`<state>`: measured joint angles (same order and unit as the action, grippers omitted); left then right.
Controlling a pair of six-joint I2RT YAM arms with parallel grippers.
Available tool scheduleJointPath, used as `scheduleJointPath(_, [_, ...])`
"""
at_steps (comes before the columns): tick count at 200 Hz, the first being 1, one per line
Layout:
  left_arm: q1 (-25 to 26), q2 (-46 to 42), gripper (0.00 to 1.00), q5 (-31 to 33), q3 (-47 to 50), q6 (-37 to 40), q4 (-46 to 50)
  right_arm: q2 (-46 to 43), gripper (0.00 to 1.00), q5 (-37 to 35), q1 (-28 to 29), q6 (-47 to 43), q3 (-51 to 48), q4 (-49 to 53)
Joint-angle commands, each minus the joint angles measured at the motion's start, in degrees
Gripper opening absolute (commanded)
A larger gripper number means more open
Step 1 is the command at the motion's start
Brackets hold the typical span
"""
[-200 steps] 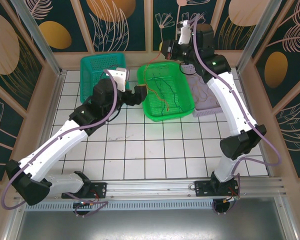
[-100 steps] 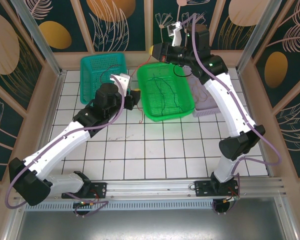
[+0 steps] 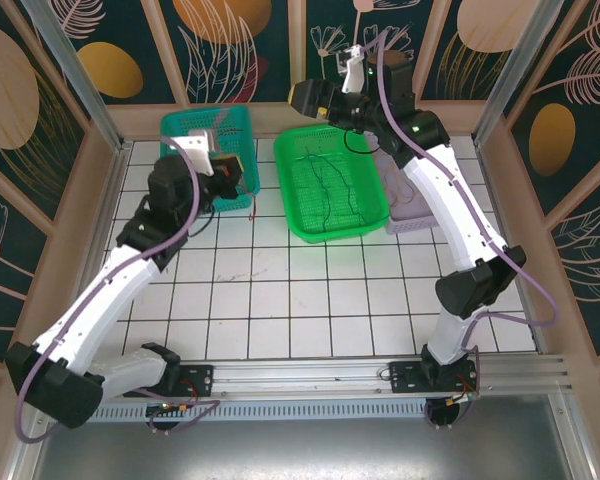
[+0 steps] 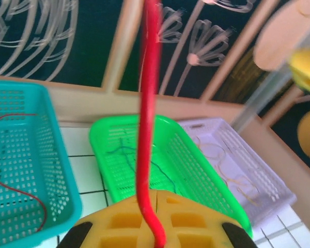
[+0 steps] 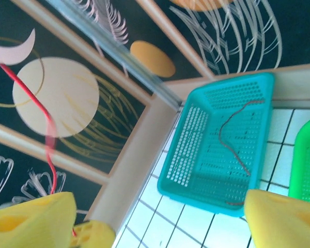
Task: Untangle the cables
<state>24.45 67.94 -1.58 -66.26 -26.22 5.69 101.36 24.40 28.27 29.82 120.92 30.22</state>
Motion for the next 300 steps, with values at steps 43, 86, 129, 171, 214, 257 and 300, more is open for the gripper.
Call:
scheduleJointPath(43, [-13.8,17.3,0.0,-5.77,-11.86,-7.25,2.45,-14.21,0.88,-7.84,-0.76,1.58,-14.41,-8.77])
scheduleJointPath(86, [-17.86,30.79,0.0,-0.64,-17.19,-0.8,-9.34,-19.3,0.87,-5.99,-0.53,3.34,-24.49,-12.02])
scheduleJointPath(129, [-20.76,43.77,0.0,-1.64,-26.52,0.45,-15.05,-20.26,0.87,-5.51,-0.51,4.18,-27.73,-12.56])
scheduleJointPath(171, [-20.76,49.28,0.0,-4.56,-29.48,0.43,-8.93,-19.46,0.86,-4.85,-0.53,5.31,-29.7,-12.7])
scheduleJointPath(214, [-20.82,50.45,0.0,-10.33,-30.56,-0.21,7.57,-18.41,0.85,-3.94,-0.54,6.36,-31.27,-13.89])
scheduleJointPath(257, [-20.76,52.79,0.05,-8.15,-33.68,-1.38,18.47,-17.7,0.85,-2.7,-0.41,6.91,-31.58,-14.24])
scheduleJointPath(300, [-20.76,58.76,0.16,-3.63,-43.25,-1.59,31.2,-18.57,0.85,-2.21,-0.32,7.0,-33.4,-14.02])
